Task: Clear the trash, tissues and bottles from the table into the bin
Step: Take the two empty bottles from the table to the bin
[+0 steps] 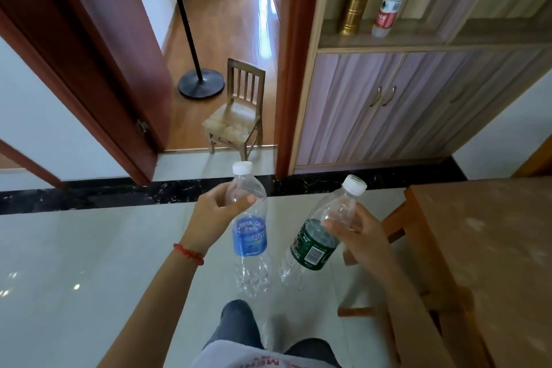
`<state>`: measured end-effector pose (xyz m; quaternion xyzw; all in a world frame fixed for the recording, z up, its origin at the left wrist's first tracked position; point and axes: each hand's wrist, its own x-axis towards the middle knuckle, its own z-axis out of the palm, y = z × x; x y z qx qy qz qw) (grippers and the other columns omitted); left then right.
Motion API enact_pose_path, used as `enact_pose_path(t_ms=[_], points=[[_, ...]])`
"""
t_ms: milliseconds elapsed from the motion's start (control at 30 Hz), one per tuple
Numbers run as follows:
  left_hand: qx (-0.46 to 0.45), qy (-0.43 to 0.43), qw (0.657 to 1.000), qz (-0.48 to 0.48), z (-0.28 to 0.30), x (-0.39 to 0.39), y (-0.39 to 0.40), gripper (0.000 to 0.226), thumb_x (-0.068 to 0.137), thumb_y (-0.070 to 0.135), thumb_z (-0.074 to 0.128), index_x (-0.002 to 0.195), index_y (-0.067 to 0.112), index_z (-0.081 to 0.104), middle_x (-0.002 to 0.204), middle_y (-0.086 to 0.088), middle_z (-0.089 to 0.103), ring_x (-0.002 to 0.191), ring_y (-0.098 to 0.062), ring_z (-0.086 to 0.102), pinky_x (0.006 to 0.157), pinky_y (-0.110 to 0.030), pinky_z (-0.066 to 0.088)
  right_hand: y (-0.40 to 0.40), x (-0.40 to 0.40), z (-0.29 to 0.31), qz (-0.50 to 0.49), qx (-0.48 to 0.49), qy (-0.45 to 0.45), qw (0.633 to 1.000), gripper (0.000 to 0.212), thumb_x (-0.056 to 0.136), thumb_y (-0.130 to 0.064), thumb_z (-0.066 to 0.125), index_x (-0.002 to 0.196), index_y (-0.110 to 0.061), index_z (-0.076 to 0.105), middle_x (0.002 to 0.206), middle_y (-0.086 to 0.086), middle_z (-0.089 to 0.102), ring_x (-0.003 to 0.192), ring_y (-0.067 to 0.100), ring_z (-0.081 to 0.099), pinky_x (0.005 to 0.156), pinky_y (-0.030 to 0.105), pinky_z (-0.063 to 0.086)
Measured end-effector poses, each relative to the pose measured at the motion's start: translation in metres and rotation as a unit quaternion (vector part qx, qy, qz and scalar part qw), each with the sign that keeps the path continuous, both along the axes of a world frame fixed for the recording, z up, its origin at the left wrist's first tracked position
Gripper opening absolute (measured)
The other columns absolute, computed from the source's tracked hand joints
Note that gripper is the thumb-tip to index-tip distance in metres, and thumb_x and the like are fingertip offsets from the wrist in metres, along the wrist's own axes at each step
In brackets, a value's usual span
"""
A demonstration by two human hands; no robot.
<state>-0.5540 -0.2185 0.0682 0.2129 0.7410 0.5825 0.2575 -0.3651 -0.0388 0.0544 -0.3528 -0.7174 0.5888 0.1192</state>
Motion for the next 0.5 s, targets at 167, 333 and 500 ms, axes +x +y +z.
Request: enact_pose_path(t_ms=[167, 333, 500], points=[[0.000, -0.005, 1.000, -0.015, -0.006, -0.058, 0.063, 0.020, 0.074, 0.020, 0.071, 0.085, 0.035, 0.063, 0.079, 0.016, 0.070, 0.073, 0.006, 0.065, 0.061, -0.006, 0.048, 0.052, -0.051, -0.008, -0.015, -0.007, 0.001, 1.000, 0.038, 0.075, -0.031, 0.071, 0.109, -0.020, 0.057, 0.101, -0.006, 0.067, 0.095, 0.008, 0.063, 0.067, 0.014, 0.049], [0.007, -0.025, 0.999, -0.048, -0.013, -0.129, 0.136, 0.027, 0.075, 0.018, 0.070, 0.101, 0.018, 0.064, 0.086, 0.012, 0.069, 0.072, 0.007, 0.065, 0.058, -0.005, 0.047, 0.108, -0.107, -0.015, -0.063, -0.007, 0.013, 0.998, 0.028, 0.077, -0.022, 0.071, 0.103, -0.020, 0.059, 0.098, -0.004, 0.068, 0.091, 0.009, 0.064, 0.063, 0.011, 0.050], [0.013, -0.041, 0.992, -0.115, -0.009, -0.191, 0.211, 0.033, 0.076, 0.017, 0.069, 0.108, 0.019, 0.060, 0.092, 0.012, 0.067, 0.076, 0.010, 0.064, 0.059, -0.003, 0.046, 0.161, -0.162, -0.008, -0.120, -0.016, 0.026, 0.992, 0.028, 0.077, -0.017, 0.072, 0.100, -0.025, 0.059, 0.092, -0.007, 0.069, 0.082, 0.003, 0.065, 0.060, 0.008, 0.048]])
